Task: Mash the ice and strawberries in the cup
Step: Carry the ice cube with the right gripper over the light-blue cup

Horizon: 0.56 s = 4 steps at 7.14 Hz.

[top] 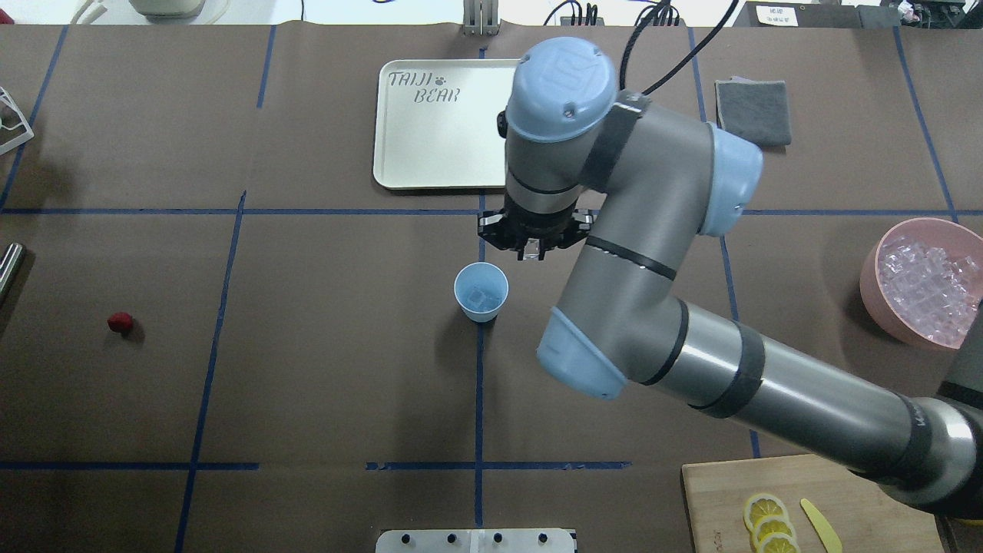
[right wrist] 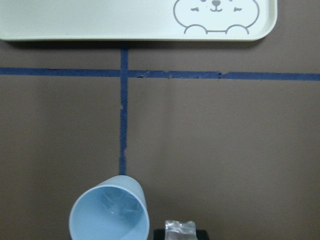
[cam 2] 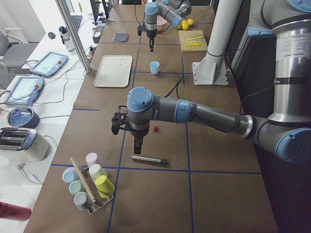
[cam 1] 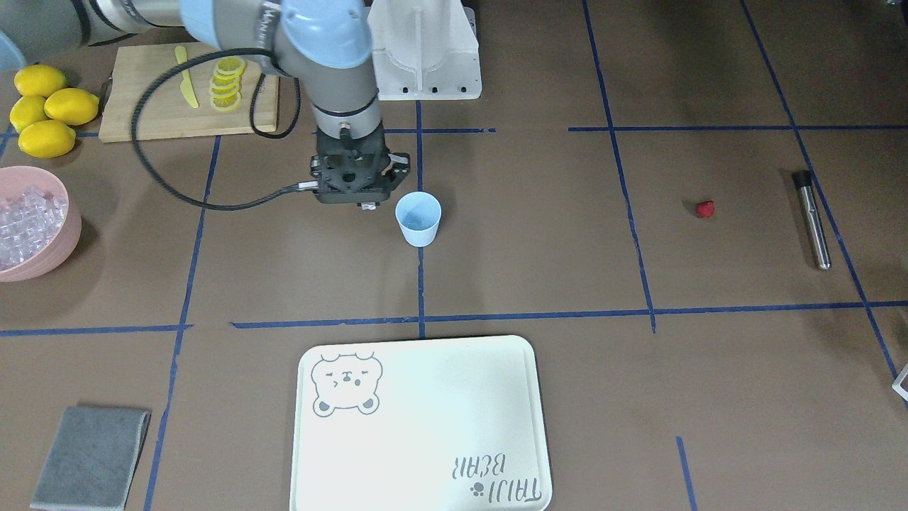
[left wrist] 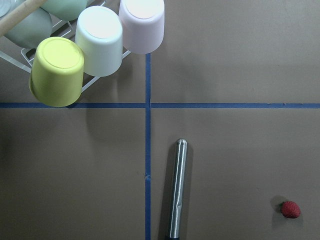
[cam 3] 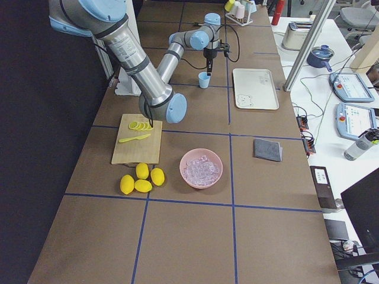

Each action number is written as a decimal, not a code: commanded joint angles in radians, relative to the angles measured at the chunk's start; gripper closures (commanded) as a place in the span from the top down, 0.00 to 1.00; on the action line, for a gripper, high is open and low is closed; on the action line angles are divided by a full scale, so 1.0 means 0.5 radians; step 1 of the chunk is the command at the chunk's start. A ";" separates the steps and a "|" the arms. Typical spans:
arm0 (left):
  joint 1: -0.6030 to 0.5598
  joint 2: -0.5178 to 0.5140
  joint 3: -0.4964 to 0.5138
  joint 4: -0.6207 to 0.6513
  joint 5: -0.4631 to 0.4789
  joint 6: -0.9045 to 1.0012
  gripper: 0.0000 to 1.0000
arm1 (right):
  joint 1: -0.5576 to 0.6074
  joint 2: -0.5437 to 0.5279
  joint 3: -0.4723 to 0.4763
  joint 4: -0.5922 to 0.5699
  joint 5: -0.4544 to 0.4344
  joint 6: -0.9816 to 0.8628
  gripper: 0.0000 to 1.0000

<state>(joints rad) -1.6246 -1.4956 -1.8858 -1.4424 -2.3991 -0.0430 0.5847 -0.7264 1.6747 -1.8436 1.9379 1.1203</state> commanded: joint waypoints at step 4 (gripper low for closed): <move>0.000 0.000 0.007 0.001 0.000 0.000 1.00 | -0.148 0.152 -0.251 0.134 -0.111 0.152 0.03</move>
<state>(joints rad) -1.6245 -1.4956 -1.8811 -1.4433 -2.3991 -0.0430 0.5154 -0.6550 1.5568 -1.7786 1.8821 1.1942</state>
